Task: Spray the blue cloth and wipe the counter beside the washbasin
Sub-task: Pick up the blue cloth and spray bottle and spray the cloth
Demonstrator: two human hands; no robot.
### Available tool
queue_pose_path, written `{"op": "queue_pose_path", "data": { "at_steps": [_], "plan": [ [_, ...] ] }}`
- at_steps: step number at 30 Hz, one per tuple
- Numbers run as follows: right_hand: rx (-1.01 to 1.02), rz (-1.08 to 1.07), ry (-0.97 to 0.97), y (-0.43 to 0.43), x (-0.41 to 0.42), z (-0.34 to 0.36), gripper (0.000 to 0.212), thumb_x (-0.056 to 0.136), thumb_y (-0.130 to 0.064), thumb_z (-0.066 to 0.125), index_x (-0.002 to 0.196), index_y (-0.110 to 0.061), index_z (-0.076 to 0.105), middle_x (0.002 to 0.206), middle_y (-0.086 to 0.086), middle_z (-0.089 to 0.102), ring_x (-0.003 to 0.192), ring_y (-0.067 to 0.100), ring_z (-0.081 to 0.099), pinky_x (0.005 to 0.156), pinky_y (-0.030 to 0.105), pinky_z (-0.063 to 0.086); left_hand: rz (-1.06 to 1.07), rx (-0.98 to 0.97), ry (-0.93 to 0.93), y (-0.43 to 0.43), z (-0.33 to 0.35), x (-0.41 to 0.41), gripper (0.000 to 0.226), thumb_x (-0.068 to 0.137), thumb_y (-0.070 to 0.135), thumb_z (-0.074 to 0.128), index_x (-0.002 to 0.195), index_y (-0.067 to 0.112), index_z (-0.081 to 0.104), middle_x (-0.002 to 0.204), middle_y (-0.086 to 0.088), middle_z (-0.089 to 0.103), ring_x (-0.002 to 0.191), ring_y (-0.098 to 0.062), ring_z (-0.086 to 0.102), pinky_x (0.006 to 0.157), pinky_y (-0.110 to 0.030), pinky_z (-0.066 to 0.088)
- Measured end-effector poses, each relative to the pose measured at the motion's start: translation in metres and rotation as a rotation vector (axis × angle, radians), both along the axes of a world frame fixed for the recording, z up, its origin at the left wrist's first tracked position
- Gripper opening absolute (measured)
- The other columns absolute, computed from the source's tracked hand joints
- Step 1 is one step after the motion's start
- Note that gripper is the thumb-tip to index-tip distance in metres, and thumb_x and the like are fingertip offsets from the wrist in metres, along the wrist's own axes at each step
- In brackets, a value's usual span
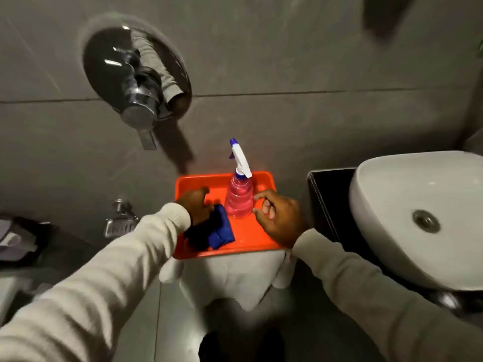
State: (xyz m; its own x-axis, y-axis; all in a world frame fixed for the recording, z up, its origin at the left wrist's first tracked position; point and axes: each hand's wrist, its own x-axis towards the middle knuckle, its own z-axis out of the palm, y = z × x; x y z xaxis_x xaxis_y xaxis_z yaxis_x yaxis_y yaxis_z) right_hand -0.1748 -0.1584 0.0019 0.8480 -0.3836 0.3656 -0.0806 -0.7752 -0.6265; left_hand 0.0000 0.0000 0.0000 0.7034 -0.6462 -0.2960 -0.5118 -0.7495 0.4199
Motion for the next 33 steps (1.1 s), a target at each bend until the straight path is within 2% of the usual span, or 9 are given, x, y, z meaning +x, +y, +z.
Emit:
{"op": "queue_pose_path", "data": {
  "at_steps": [3,5,7,10,13,17,22,28,33],
  "plan": [
    [0.096,-0.087,0.111,-0.016,0.017,-0.013,0.057,0.069,-0.025,0.081,0.118,-0.016,0.052,0.089,-0.005,0.058,0.071,0.005,0.048,0.071,0.031,0.053,-0.054,0.299,0.096,0.0,-0.031,0.005,0.051,0.083,0.024,0.059,0.127,0.001,0.046,0.13,-0.025,0.055,0.118,-0.04,0.054,0.096,-0.043,0.046],
    [0.185,-0.066,0.163,-0.023,0.035,-0.012,0.087,0.064,-0.033,0.083,0.136,-0.019,0.036,0.114,-0.004,0.057,0.084,0.005,0.052,0.079,0.021,0.049,-0.105,0.35,0.058,0.001,-0.041,0.003,0.05,0.08,0.027,0.06,0.124,0.007,0.05,0.128,-0.021,0.057,0.117,-0.038,0.055,0.096,-0.042,0.047],
    [0.251,-0.005,0.207,-0.025,0.054,-0.01,0.102,0.063,-0.036,0.084,0.144,-0.023,0.025,0.137,0.002,0.053,0.102,0.016,0.059,0.092,0.028,0.049,-0.115,0.339,0.008,-0.004,-0.048,0.004,0.051,0.08,0.026,0.059,0.127,0.009,0.048,0.128,-0.021,0.056,0.117,-0.038,0.054,0.098,-0.042,0.045],
    [0.287,0.044,0.199,-0.022,0.078,-0.007,0.096,0.064,-0.029,0.085,0.143,-0.021,0.031,0.135,0.003,0.058,0.117,0.019,0.059,0.101,0.032,0.047,-0.076,0.337,-0.011,-0.009,-0.048,0.007,0.052,0.08,0.025,0.059,0.129,0.013,0.047,0.127,-0.021,0.054,0.119,-0.04,0.052,0.102,-0.043,0.043],
    [0.275,0.036,0.1,-0.014,0.097,-0.004,0.079,0.067,-0.016,0.082,0.136,-0.02,0.043,0.097,-0.011,0.062,0.079,-0.009,0.059,0.077,0.004,0.041,-0.016,0.327,-0.009,-0.013,-0.05,0.014,0.044,0.079,0.034,0.059,0.117,0.012,0.057,0.124,-0.02,0.06,0.116,-0.039,0.056,0.098,-0.039,0.045],
    [0.239,-0.04,0.041,-0.01,0.112,-0.001,0.049,0.074,-0.013,0.073,0.121,-0.018,0.058,0.072,-0.017,0.052,0.064,0.005,0.046,0.065,0.012,0.036,0.009,0.265,0.05,-0.018,-0.046,0.017,0.038,0.071,0.036,0.067,0.101,0.012,0.066,0.112,-0.019,0.067,0.106,-0.036,0.062,0.083,-0.033,0.05],
    [0.37,-0.028,-0.007,-0.001,0.127,0.005,0.049,0.071,-0.008,0.058,0.119,-0.018,0.061,0.088,0.002,0.071,0.069,0.019,0.062,0.071,0.029,0.052,0.058,0.063,0.244,-0.012,-0.037,0.014,0.022,0.063,0.028,0.068,0.067,0.019,0.048,0.086,-0.015,0.068,0.089,-0.034,0.066,0.062,-0.028,0.04],
    [0.306,0.261,0.121,-0.003,0.131,0.047,0.062,0.065,-0.006,0.056,0.121,-0.031,0.057,0.1,0.014,0.071,0.085,0.041,0.064,0.08,0.053,0.054,0.182,-0.353,0.6,0.005,-0.012,0.019,0.031,0.06,0.006,0.077,0.081,0.006,0.054,0.078,-0.007,0.057,0.079,-0.018,0.05,0.073,-0.034,0.044],
    [0.15,0.528,0.365,-0.018,0.11,0.078,0.069,0.064,-0.009,0.053,0.132,-0.015,0.055,0.112,-0.007,0.069,0.087,-0.008,0.058,0.083,0.014,0.045,0.264,-0.601,0.768,0.016,0.001,0.023,0.04,0.069,-0.009,0.072,0.107,-0.009,0.059,0.102,-0.02,0.066,0.091,-0.029,0.06,0.09,-0.045,0.048]
  ]
}}
